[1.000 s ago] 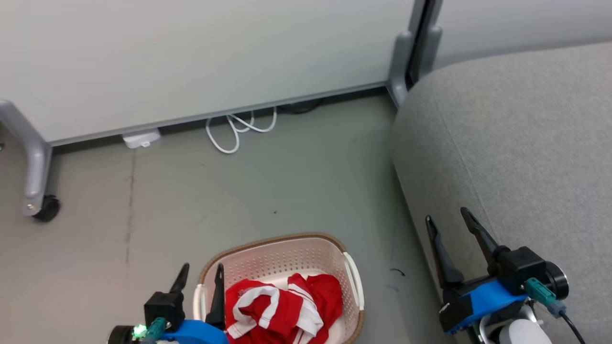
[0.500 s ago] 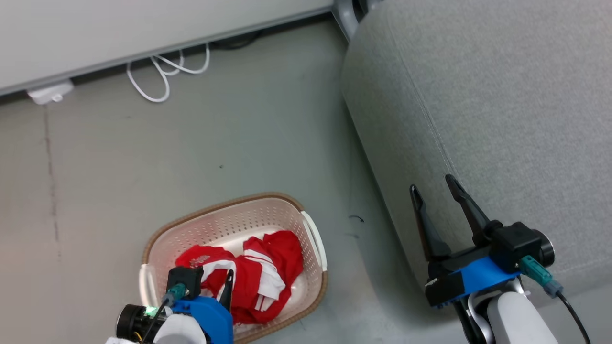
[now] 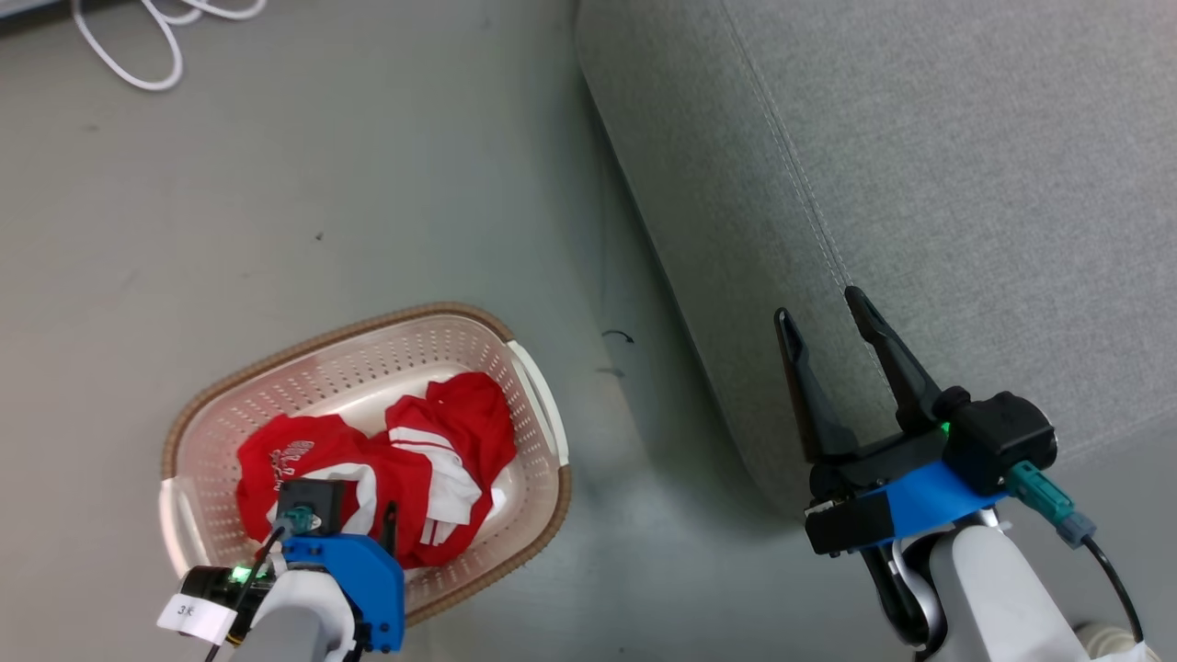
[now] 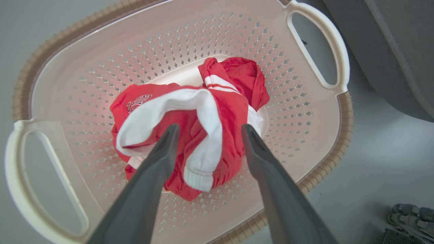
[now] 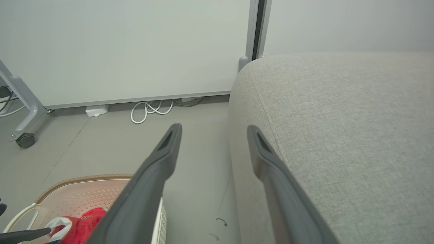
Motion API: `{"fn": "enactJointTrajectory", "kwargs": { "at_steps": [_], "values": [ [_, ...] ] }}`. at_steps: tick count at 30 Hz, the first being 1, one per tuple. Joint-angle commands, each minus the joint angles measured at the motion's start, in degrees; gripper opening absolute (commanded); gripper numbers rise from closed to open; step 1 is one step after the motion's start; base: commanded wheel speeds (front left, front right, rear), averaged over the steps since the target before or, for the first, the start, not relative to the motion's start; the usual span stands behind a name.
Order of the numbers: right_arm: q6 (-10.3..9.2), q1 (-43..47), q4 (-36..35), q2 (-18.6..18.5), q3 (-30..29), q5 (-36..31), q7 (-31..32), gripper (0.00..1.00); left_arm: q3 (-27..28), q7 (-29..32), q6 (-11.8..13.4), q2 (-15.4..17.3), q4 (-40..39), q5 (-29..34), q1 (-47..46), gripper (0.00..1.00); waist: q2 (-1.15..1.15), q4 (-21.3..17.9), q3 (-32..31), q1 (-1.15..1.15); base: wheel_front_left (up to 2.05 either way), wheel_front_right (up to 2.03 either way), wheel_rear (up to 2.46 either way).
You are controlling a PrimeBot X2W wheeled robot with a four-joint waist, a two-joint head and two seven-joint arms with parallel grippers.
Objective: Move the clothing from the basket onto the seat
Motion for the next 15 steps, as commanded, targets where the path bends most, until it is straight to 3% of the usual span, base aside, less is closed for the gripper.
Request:
{"fn": "enactJointTrajectory", "kwargs": {
  "at_steps": [1,14,15],
  "values": [
    [0.03,-1.05,-0.42,-0.14,0.10,0.21,-0.29,1.00,0.18,-0.07,0.18,0.58,0.37,-0.10,-1.21,1.00,0.00,-1.37,1.81,-0.01,0.00,0.00,0.00],
    [0.03,-1.57,-2.73,-0.14,0.80,2.79,-0.31,1.00,0.87,2.36,3.52,2.12,5.98,-1.56,-6.15,1.00,0.00,-4.07,6.13,-0.01,0.00,0.00,0.00],
    [0.03,-1.55,-2.78,-0.14,0.80,2.79,-0.31,1.00,0.82,2.75,3.74,2.13,6.28,-1.54,-6.40,0.67,0.00,-4.11,6.16,-0.01,0.00,0.00,0.00]
  ]
}}
